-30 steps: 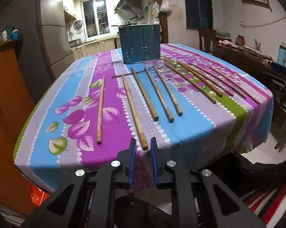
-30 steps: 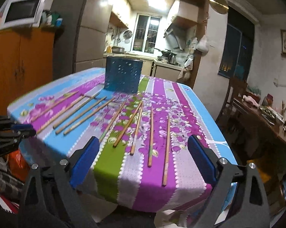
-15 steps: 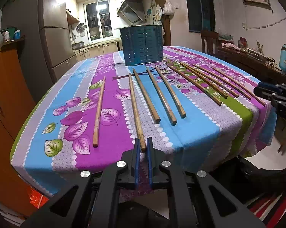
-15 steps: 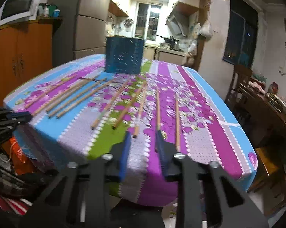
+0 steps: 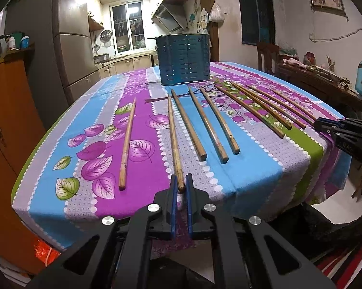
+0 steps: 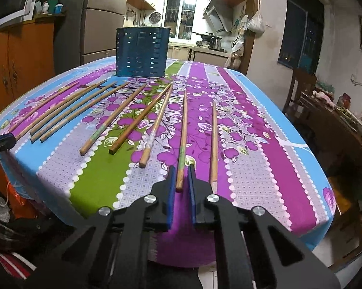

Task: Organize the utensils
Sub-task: 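Close the right gripper on one bamboo chopstick while the left gripper grasps another, then lift the held chopsticks upright and carry both over the blue utensil holder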

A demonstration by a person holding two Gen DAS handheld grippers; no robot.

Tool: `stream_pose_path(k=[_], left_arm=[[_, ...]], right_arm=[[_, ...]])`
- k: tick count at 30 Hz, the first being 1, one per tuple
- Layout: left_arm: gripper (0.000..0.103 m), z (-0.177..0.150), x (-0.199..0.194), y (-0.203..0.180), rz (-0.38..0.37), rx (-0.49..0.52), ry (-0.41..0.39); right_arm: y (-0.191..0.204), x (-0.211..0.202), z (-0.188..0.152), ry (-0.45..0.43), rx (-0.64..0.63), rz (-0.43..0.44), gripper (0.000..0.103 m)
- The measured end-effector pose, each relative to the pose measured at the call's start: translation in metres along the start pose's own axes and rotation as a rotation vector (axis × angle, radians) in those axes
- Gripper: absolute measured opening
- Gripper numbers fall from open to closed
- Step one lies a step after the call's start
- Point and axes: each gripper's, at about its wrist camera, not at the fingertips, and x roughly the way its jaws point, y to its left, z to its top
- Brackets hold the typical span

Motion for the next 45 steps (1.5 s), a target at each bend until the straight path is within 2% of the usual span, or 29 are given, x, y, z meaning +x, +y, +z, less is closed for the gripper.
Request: stream_pose_path(k=[12,19,28,32,38,45], left_arm=[[0.008,-0.004,-0.001,0.003,-0.012,-0.02,-0.032],[0.007,0.002,-0.014,0.006,0.02,-0.017,-0.078],[0.007,0.038,-0.051,0.016,0.039,-0.032,-0.22],[0.007,0.06,-0.063,0.023,0.025,-0.053,-0.269],[0.007,0.099,-0.072,0.039,0.011,-0.095,-0.303],[0.007,0.139,-0.078,0.048,0.016,-0.06,-0.328]], right_arm=[[-0.004,-0.002,-0.005,-0.03,0.081,0.023,0.005],[-0.012,-0.013,0.002,-0.057,0.118,0.025,0.005],[-0.02,-0.051,0.036,-0.197,0.107,0.013,0.005],[-0.024,-0.064,0.056,-0.259,0.09,0.015,0.005],[-0.036,-0.072,0.09,-0.324,0.075,0.036,0.005],[-0.041,-0.073,0.135,-0.349,0.019,0.05,0.005]])
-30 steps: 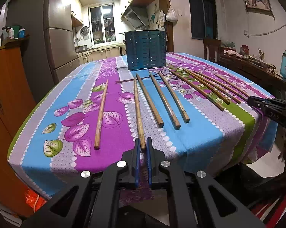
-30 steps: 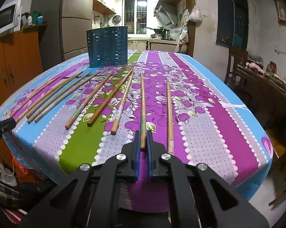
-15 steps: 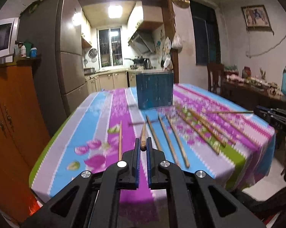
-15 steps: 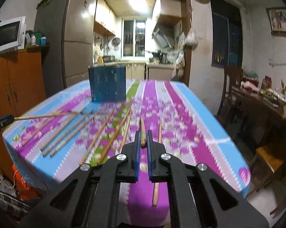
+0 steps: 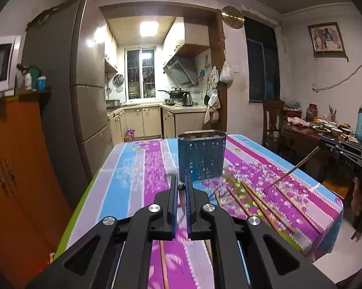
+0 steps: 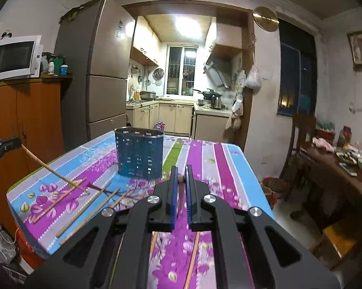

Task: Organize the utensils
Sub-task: 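Lift the held chopsticks upright and carry both over the blue utensil holder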

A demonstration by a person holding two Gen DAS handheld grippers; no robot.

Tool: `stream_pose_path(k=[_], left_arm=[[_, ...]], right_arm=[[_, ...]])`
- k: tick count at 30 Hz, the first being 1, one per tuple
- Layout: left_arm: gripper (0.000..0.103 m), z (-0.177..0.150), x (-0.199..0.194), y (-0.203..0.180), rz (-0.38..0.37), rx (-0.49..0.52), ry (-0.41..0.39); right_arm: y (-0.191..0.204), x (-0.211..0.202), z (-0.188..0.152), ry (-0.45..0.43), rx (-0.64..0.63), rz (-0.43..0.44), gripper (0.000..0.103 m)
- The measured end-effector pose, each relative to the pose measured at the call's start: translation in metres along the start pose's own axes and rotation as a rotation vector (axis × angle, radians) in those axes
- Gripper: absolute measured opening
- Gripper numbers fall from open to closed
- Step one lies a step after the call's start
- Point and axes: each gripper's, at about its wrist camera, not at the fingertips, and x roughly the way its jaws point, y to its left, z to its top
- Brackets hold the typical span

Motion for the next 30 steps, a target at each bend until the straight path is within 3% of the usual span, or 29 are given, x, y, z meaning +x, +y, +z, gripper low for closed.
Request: stream_pose_path(k=[11,17,23,30], left_arm=[[0.007,0.03,0.016,0.007,-0.03,-0.031,0.01],[0.007,0.047,0.01,0.008,-0.028,-0.023,-0.024],[0.007,0.061,0.007,0.005,-0.057,-0.021,-0.047],[0.007,0.085,0.023,0.002,-0.068,-0.015,-0.1]], right_arm=[[-0.001,0.013,0.041,-0.02,-0.044,0.03,0.005],[0.001,0.011,0.053,-0.043,-0.059,0.034,0.005],[0.003,0.015,0.067,-0.043,-0.04,0.09,0.005],[0.011,0.036,0.078,-0.027,-0.052,0.122,0.005]])
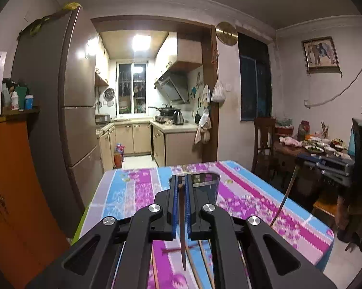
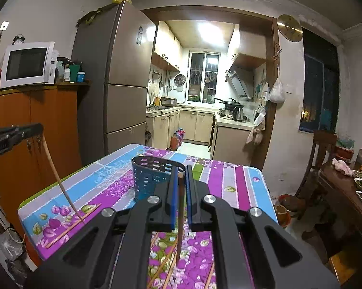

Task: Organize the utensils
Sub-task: 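Lift the held chopsticks upright and carry both over the blue utensil holder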

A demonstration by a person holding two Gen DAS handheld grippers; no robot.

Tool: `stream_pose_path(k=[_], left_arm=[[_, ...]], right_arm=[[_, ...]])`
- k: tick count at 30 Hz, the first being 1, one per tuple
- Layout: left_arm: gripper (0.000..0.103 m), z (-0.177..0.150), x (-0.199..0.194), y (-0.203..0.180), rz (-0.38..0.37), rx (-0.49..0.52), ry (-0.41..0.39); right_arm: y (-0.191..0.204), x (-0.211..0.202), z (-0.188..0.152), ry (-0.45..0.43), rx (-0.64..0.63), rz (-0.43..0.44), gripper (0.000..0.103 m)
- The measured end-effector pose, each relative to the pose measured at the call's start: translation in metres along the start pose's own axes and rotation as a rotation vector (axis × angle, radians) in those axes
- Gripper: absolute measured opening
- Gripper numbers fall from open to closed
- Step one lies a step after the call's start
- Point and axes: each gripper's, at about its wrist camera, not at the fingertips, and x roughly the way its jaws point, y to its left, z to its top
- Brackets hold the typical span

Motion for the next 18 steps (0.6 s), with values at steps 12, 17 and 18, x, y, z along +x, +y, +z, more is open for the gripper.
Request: stream_pose_path(k=[12,17,18], left_arm=[[0.007,0.118,0.089,-0.01,0.011,0.016,-0.251],[0.007,0.121,0.142,-0.013,0.023,0.004,-0.264],[0.007,0.117,0.154,-0.012,0.019,0.0,-0.264]], right_arm=[[-0.011,0.059,0.122,-0.243,0.042,-0.003,0.005],[-0.021,0.11,0.132,-0.258,0.109,-0.022,0.005],[-0.023,0.118,0.13,-0.255,0.122,-0.023,0.005]])
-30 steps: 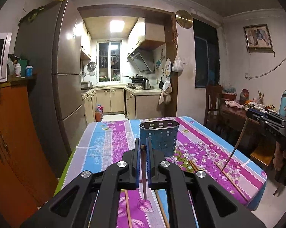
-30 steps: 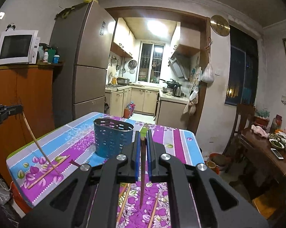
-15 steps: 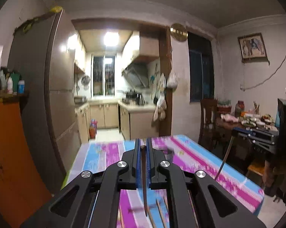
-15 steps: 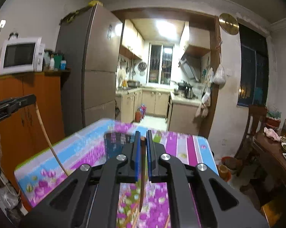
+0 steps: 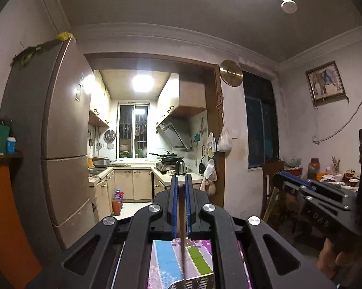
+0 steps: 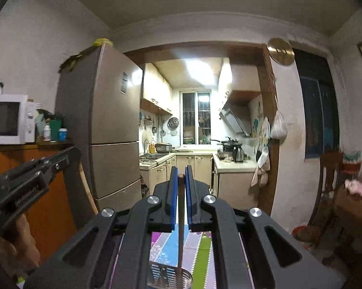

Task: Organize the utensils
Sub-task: 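Lift the held chopsticks upright and carry both over the blue utensil holder, then lower the chopsticks into the holder and open both grippers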

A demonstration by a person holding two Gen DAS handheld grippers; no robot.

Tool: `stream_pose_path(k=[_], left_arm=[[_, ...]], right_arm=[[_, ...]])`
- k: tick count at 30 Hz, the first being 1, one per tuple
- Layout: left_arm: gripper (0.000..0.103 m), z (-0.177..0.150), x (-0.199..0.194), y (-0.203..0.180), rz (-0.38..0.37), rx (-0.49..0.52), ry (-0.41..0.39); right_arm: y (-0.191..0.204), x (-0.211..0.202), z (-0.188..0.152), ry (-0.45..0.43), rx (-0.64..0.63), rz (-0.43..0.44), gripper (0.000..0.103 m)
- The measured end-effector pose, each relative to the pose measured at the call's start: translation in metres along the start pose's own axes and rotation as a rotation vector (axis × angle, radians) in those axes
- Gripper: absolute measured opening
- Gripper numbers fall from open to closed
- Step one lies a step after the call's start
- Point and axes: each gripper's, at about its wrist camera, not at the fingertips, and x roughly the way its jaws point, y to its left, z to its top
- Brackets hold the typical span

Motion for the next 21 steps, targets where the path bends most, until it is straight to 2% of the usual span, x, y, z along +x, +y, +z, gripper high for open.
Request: stream_pose_path(k=[2,7,13,18,19,21], left_arm=[[0.007,-0.015,0.018,0.0,0.03,0.021,0.006],[0.007,-0.054,0.046,0.011,0.018,-0.013,0.064],[0.007,-0.112,0.071,0.027,0.024,-0.049,0.177],[0.007,-0.136,0.071,0.038,0.043,-0.08,0.213],[0.007,-0.134,0.07,0.041,0.051,-0.087,0.22],[0.007,-0.128,0.061,0.044,0.061,-0.081,0.196]], right_arm=[[-0.007,0.019,-0.016,0.022,0.04,-0.01,0.005],[-0.017,0.051,-0.059,0.1,0.127,-0.029,0.005],[-0.013,0.067,-0.103,0.191,0.169,-0.024,0.005],[-0.01,0.071,-0.124,0.247,0.173,-0.02,0.005],[-0.01,0.068,-0.125,0.255,0.164,-0.029,0.008],[-0.013,0.06,-0.121,0.234,0.165,-0.048,0.027]])
